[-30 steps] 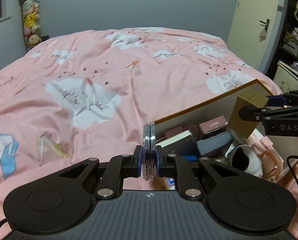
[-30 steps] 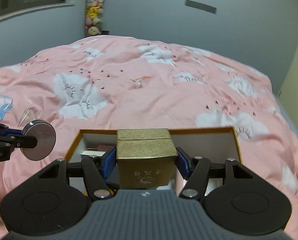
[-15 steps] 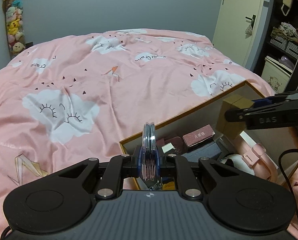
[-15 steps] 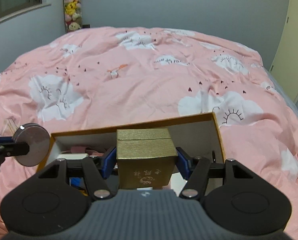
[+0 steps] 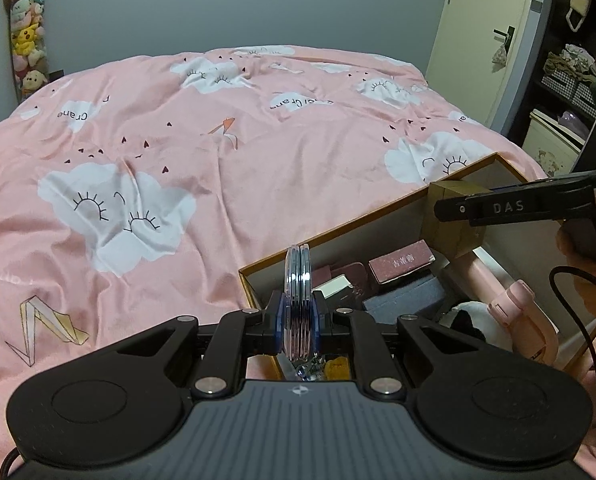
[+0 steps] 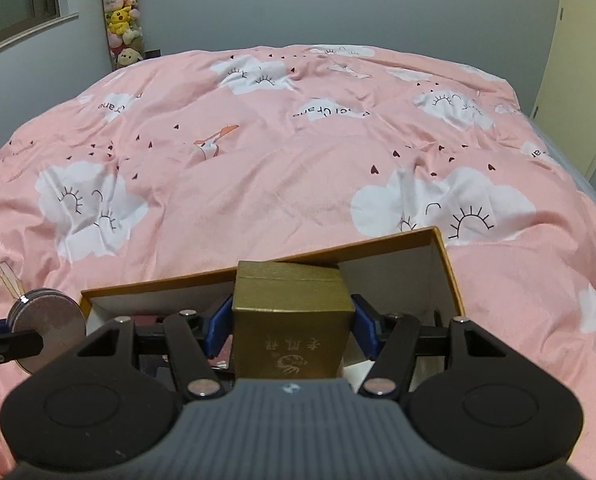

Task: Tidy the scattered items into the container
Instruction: 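Carry the gold box and mirror over the orange box with both tools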

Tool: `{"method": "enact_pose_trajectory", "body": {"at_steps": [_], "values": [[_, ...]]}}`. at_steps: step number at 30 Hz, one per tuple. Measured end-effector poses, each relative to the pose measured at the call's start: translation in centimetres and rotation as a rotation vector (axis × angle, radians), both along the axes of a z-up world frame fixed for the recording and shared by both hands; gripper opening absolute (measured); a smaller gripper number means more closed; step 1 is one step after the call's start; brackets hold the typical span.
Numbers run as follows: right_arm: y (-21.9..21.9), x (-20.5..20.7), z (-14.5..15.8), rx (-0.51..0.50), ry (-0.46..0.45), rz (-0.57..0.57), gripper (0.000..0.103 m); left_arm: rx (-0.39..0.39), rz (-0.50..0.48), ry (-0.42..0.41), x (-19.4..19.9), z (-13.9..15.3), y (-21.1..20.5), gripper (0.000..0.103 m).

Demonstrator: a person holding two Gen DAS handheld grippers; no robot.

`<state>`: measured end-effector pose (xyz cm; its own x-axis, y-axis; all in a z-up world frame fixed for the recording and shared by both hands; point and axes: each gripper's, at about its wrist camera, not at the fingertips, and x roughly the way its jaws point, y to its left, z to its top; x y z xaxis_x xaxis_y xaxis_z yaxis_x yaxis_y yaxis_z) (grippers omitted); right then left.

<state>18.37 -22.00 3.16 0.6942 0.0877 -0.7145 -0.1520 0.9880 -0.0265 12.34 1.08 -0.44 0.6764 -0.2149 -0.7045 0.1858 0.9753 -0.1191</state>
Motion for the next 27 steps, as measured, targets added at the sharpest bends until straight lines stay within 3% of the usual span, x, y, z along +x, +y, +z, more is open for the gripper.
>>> {"method": "enact_pose_trajectory", "body": {"at_steps": [10,14,22,27], "values": [[2.2,-0.3,-1.5,-0.135,-0.018,0.057,0.065,0.004,0.0,0.005,-0.2,-0.1,-0.1,0.015],[1.9,-1.1,-1.3,-0.098,-0.011,0.077,0.072,0.004,-0.006,0.006,-0.3,-0.1,-0.2,0.015],[1.6,-1.6,-1.6,-0.072,-0.033,0.088,0.068,0.004,-0.012,0.011,-0.5,-0.1,-0.6,0.015],[1.1,-1.8,-1.7,0.004,-0.065,0.046,0.068,0.005,-0.008,0.012,-0.7,-0.1,-0.7,0.015]]}}
